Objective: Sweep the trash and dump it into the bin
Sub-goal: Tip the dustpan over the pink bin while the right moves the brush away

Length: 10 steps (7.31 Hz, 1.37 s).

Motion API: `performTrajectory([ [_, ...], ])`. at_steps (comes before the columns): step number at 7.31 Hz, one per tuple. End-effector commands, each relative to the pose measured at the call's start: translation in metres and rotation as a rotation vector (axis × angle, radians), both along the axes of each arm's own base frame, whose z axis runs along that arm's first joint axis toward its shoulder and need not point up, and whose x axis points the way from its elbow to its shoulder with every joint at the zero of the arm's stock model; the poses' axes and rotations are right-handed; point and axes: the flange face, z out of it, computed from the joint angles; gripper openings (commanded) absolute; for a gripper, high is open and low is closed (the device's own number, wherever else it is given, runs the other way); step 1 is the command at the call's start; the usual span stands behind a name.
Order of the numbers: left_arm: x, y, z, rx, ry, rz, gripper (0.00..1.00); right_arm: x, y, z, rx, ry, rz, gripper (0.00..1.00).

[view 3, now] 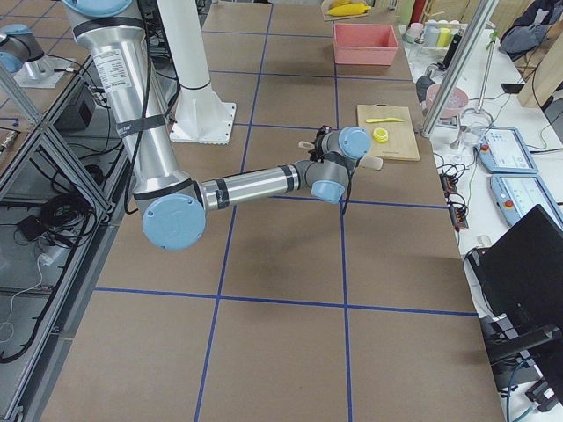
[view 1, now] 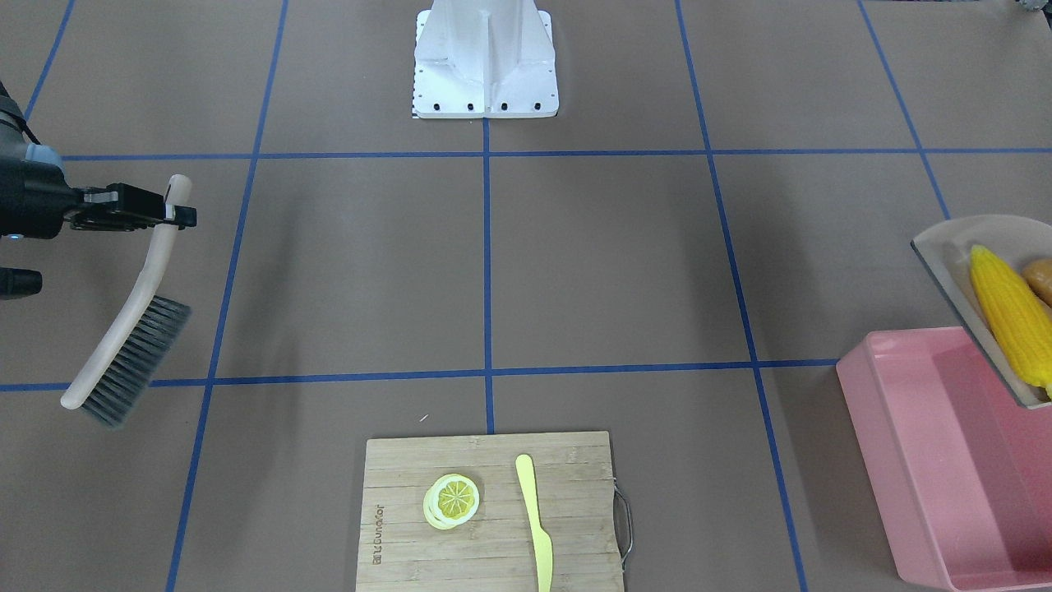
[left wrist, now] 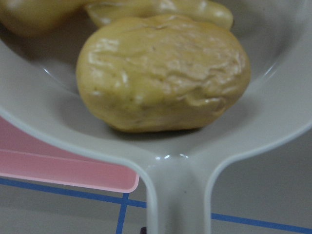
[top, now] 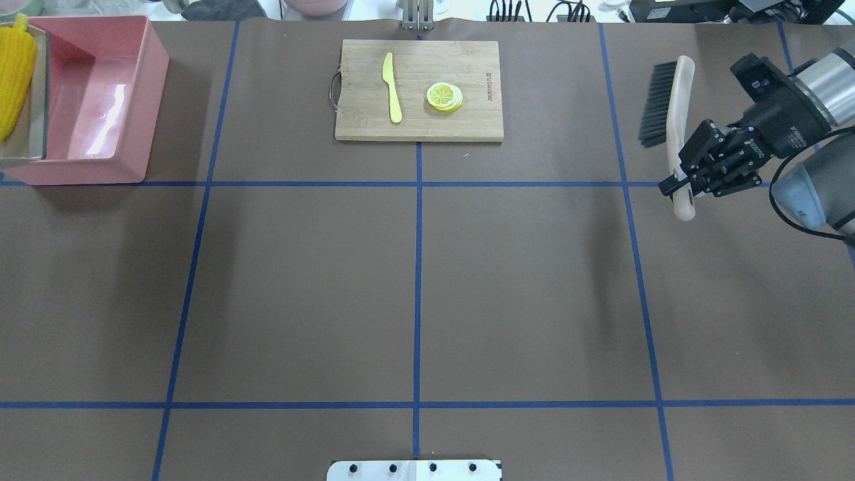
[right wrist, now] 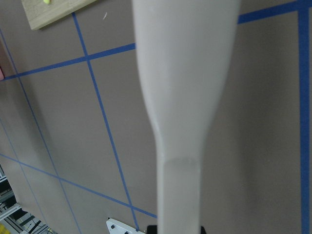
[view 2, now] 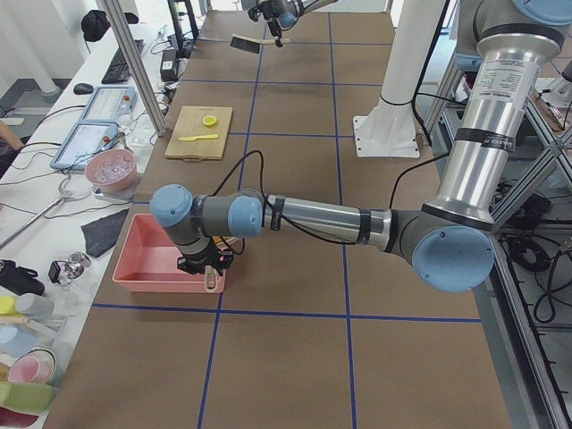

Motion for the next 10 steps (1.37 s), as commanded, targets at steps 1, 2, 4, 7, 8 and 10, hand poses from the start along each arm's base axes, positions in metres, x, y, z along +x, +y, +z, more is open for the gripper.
performTrajectory([
  [1, -0.001, -0.023, 0.033, -0.006, -0.005, 0.004, 0.00, 0.019, 0.019, 0.052, 0.068, 0.004, 0.026, 0.00],
  [2, -0.002, -0.029, 0.038, -0.008, -0.037, 0.005, 0.00, 0.038, 0.015, 0.068, 0.123, 0.031, 0.109, 0.00],
  [4, -0.016, -0.060, 0.040, 0.050, -0.137, 0.079, 0.00, 0.072, 0.016, 0.108, 0.097, 0.121, 0.236, 0.00],
  [7, -0.014, -0.067, 0.046, 0.043, -0.196, 0.098, 0.00, 0.124, 0.014, 0.152, -0.239, 0.269, 0.334, 0.00],
  [8, -0.006, -0.071, 0.048, 0.028, -0.206, 0.107, 0.00, 0.126, 0.015, 0.136, -0.384, 0.302, 0.338, 0.00],
  [10, 0.003, -0.081, 0.040, 0.005, -0.286, 0.081, 0.00, 0.088, 0.046, 0.107, -0.644, 0.439, 0.257, 0.00],
])
